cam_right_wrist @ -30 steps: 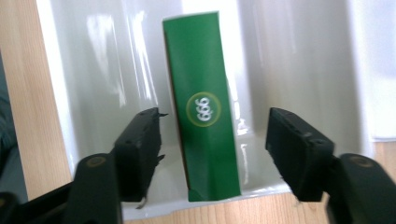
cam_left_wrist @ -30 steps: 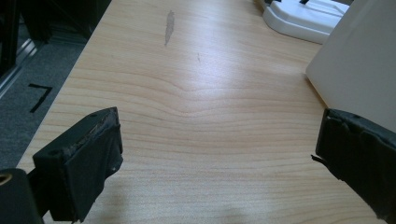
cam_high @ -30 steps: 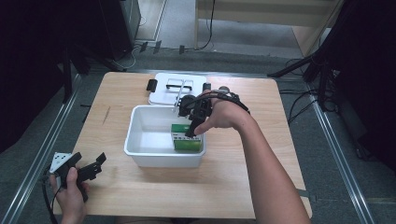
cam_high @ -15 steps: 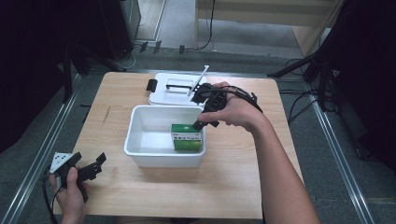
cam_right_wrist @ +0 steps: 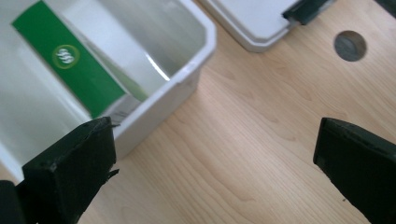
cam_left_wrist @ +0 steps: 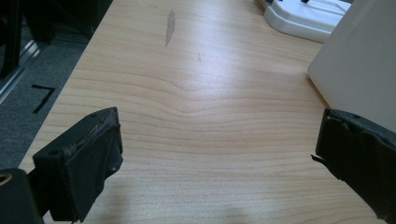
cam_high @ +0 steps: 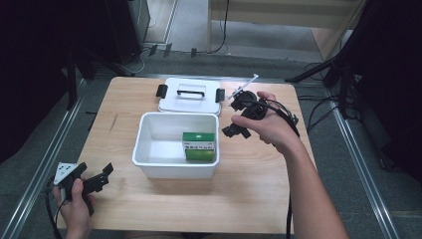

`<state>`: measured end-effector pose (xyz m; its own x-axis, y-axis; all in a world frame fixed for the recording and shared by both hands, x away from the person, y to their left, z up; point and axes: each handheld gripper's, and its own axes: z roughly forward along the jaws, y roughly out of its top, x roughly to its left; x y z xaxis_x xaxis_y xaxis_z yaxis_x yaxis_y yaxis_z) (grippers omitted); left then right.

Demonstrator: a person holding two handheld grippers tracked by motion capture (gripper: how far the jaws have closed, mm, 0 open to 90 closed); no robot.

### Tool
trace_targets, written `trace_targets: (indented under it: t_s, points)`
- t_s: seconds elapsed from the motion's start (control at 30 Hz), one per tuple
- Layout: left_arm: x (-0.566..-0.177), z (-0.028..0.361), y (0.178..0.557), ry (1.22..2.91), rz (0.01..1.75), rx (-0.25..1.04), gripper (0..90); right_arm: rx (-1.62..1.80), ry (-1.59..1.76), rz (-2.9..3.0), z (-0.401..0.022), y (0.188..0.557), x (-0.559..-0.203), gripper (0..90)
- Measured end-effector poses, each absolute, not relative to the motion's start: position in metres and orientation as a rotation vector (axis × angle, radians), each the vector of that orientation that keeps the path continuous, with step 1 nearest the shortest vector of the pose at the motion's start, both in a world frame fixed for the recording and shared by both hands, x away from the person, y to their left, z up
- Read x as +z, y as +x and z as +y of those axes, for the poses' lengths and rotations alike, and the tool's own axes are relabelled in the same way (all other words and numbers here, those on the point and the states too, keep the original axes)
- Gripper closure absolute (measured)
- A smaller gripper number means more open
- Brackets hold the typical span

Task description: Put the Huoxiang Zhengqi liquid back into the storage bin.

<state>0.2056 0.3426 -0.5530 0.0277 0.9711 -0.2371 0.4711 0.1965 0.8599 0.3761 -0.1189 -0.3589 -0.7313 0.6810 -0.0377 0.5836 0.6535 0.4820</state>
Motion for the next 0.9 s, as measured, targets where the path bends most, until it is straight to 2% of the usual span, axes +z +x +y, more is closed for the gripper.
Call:
trace_targets:
  t_s: [0.4, 0.9]
  points:
    - [-0.553, 0.342, 0.206, 1.411, 1.581, 0.71, 1.3, 0.839, 1.171, 2.433, -0.172, 0.367, -0.382, 0.0]
    - [-0.553, 0.342, 0.206, 1.413, 1.583, 0.71, 1.3, 0.946, 1.303, 2.142, -0.24, 0.344, -0.432, 0.0]
